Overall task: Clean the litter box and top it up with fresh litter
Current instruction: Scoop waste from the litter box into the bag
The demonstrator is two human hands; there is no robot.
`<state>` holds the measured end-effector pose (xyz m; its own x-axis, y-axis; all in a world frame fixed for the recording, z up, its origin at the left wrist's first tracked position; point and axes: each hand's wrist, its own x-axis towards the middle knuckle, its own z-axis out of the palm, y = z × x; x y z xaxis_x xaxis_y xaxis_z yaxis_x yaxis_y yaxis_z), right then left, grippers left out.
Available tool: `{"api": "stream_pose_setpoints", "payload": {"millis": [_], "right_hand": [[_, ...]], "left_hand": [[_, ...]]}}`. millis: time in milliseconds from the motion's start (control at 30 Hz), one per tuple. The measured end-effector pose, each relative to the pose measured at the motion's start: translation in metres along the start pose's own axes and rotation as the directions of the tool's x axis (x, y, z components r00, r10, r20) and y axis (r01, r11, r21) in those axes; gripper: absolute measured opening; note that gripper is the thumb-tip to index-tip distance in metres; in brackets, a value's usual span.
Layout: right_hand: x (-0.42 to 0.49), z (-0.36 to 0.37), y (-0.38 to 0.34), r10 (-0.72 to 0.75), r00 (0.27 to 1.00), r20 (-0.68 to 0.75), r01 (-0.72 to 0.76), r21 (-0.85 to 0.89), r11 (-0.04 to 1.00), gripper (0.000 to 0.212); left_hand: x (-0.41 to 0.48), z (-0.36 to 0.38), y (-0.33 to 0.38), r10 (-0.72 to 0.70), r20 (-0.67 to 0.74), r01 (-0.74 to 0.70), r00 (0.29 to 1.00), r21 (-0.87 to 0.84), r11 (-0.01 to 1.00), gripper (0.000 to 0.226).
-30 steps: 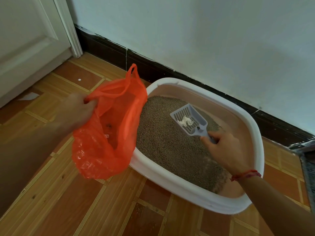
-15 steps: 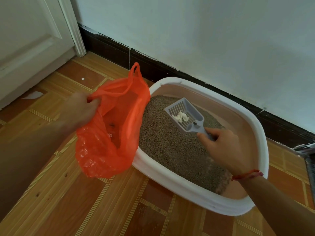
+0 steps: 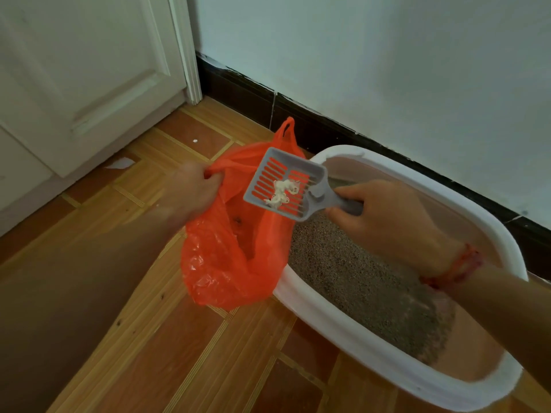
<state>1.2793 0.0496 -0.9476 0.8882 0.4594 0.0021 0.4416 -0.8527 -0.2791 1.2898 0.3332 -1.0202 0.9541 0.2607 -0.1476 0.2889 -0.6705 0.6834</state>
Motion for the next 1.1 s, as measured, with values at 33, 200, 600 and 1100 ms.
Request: {"api": "stream_pose_setpoints", "payload": {"millis": [33, 200, 600, 1100], "right_hand": [[0.008, 0.001, -0.003, -0.01, 1.0, -0.008, 0.01, -0.053, 0.999, 0.022], [0.036, 0.009, -0.015, -0.105, 0.992, -0.066, 0.085, -0.248, 0.965, 0.027], [0.051, 0.022, -0.019, -0.185, 0.943, -0.276, 0.077, -0.36, 0.93, 0.015], [0.047, 0.023, -0.013, -0.116, 0.933, -0.341, 0.046, -0.206, 0.977, 0.012]], "left_hand": [[0.001, -0.001, -0.001, -0.001, 0.004, 0.001, 1.0, -0.01, 1.0, 0.037], [0.002, -0.001, -0.007, -0.014, 0.01, 0.014, 1.0, -0.035, 0.999, 0.038], [0.0, -0.005, -0.017, -0.035, -0.01, 0.034, 0.999, -0.041, 0.999, 0.038], [0.002, -0.004, -0.019, -0.05, -0.012, 0.05, 0.999, -0.002, 0.999, 0.037]]}}
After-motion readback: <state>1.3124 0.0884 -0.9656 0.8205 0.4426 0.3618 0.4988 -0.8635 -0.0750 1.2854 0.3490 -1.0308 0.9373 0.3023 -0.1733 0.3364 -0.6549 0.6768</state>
